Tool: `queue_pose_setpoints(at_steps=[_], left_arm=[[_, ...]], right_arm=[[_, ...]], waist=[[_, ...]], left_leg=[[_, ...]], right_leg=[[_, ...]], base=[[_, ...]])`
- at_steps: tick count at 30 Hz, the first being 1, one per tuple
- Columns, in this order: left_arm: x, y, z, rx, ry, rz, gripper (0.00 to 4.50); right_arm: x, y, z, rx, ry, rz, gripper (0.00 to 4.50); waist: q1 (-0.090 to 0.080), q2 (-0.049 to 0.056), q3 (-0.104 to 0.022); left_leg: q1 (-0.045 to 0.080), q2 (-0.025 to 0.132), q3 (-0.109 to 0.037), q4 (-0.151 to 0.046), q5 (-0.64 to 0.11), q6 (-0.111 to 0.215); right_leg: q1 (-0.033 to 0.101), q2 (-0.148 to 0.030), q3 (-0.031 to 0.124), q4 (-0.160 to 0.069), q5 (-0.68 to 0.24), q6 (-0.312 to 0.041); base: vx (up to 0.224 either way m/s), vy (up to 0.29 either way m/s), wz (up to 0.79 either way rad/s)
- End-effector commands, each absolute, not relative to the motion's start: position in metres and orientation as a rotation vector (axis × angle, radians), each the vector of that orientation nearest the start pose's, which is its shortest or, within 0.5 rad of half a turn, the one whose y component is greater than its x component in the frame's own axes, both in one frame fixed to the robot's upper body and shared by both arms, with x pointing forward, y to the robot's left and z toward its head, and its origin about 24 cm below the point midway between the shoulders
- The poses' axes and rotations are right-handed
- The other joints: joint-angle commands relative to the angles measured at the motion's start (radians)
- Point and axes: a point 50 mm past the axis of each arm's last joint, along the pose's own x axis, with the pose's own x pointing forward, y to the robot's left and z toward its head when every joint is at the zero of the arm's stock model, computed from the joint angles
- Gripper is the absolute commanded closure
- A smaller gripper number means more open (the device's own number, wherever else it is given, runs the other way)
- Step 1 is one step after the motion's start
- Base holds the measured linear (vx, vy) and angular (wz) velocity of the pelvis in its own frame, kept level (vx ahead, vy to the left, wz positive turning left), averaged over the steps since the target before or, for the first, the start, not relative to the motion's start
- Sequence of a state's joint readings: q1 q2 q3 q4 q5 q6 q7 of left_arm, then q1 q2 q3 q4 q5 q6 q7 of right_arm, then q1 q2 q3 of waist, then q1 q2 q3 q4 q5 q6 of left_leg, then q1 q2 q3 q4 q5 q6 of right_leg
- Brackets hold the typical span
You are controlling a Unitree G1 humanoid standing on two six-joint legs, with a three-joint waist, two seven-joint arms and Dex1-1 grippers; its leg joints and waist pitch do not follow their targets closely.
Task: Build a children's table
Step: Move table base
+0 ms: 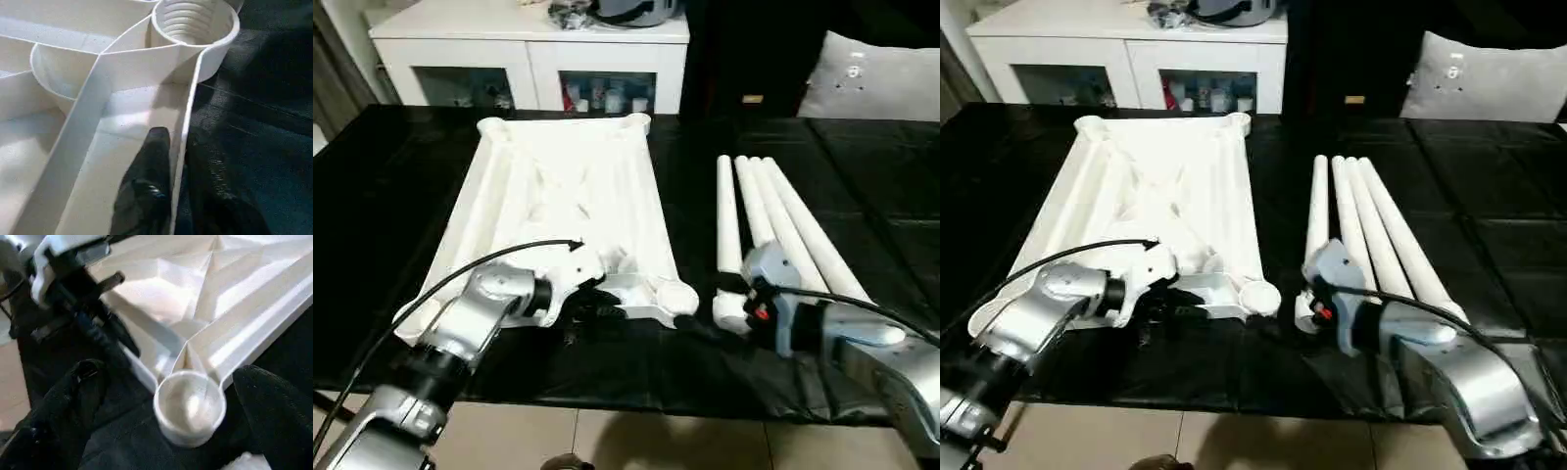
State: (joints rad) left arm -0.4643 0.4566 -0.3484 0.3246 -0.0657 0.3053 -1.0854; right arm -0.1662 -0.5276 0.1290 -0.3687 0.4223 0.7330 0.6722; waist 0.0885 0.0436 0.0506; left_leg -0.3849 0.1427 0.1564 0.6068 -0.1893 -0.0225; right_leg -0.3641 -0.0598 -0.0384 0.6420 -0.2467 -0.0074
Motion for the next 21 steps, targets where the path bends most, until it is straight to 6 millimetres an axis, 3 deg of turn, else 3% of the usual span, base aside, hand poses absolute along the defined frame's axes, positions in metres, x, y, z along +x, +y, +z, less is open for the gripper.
queue_pose_setpoints(at_steps=[1,2,7,13,16,19,21], left_arm=[[0.292,0.15,0.043,0.353,0.566,-1.171,4.13],[0.292,0.151,0.043,0.349,0.571,-1.159,4.26],[0.288,0.155,0.043,0.361,0.596,-1.116,4.44],[0.282,0.153,0.048,0.359,0.574,-1.115,4.44],[0.277,0.146,0.053,0.38,0.502,-1.197,4.44],[0.27,0.144,0.053,0.443,0.507,-1.265,4.44],[0.269,0.143,0.055,0.443,0.498,-1.27,4.21]], right_arm=[[0.249,-0.149,0.101,-0.101,0.359,0.892,0.0],[0.251,-0.149,0.101,-0.095,0.356,0.879,0.0],[0.255,-0.149,0.101,-0.081,0.352,0.838,0.0],[0.259,-0.148,0.1,-0.052,0.366,0.816,0.0],[0.266,-0.146,0.105,-0.079,0.318,0.79,0.0],[0.288,-0.152,0.109,-0.114,0.231,0.572,0.0],[0.294,-0.156,0.108,-0.174,0.238,0.501,0.0]], waist=[[0.006,-0.015,-0.054],[0.005,-0.015,-0.057],[0.003,-0.015,-0.058],[0.004,-0.016,-0.054],[0.003,-0.017,-0.053],[0.001,-0.012,-0.056],[0.002,-0.011,-0.058]], left_leg=[[0.016,0.085,-0.031,-0.079,-0.146,0.021],[0.017,0.085,-0.03,-0.077,-0.129,0.025],[0.015,0.082,-0.027,-0.074,-0.104,0.038],[0.017,0.081,-0.025,-0.076,-0.133,0.031],[0.016,0.083,-0.027,-0.08,-0.144,0.02],[0.023,0.083,-0.024,-0.082,-0.142,-0.004],[0.023,0.081,-0.022,-0.08,-0.114,-0.012]], right_leg=[[0.029,-0.102,0.05,-0.085,-0.127,-0.214],[0.029,-0.099,0.05,-0.082,-0.079,-0.218],[0.031,-0.099,0.049,-0.078,-0.02,-0.229],[0.027,-0.097,0.05,-0.086,-0.094,-0.22],[0.026,-0.096,0.05,-0.087,-0.121,-0.21],[0.017,-0.093,0.05,-0.083,-0.102,-0.206],[0.02,-0.09,0.049,-0.076,-0.044,-0.209]], base=[[0.0,0.0,0.0],[0.0,0.0,0.0],[0.0,0.0,0.0],[0.0,0.0,0.0],[0.0,0.0,0.0],[0.0,0.0,0.0],[0.0,0.0,0.0]])
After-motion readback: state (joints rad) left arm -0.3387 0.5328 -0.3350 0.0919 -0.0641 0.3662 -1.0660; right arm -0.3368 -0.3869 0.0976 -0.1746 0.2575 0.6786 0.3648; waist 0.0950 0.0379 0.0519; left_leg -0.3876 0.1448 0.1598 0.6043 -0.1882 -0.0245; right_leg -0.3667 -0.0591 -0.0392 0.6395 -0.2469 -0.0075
